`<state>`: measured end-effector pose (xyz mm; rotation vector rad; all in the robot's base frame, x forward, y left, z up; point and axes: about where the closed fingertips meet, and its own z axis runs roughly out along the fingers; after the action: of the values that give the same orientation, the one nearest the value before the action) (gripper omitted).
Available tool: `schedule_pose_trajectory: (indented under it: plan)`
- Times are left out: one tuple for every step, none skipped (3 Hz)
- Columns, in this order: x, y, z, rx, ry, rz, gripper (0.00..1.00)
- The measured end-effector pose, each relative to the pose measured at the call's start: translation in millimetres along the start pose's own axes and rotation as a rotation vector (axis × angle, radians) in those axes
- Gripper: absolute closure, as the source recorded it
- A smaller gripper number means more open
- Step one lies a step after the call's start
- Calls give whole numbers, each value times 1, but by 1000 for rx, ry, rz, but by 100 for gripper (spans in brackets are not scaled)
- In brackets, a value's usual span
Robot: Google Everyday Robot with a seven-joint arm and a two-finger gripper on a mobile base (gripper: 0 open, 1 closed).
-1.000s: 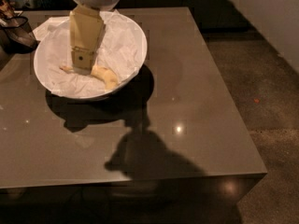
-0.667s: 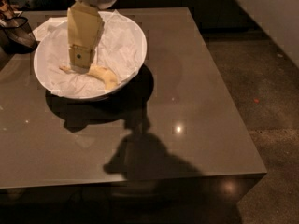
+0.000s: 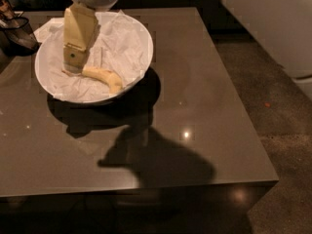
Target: Pick banana from white bowl
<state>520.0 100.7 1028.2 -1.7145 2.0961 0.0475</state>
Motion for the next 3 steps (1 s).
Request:
schedule_pose_trajectory:
  plan:
    - [-6,-10,25,-46,32,38,10]
    - [-10,-15,48,-89,54,58,13]
    - [-14,-19,68,-118,79,68,15]
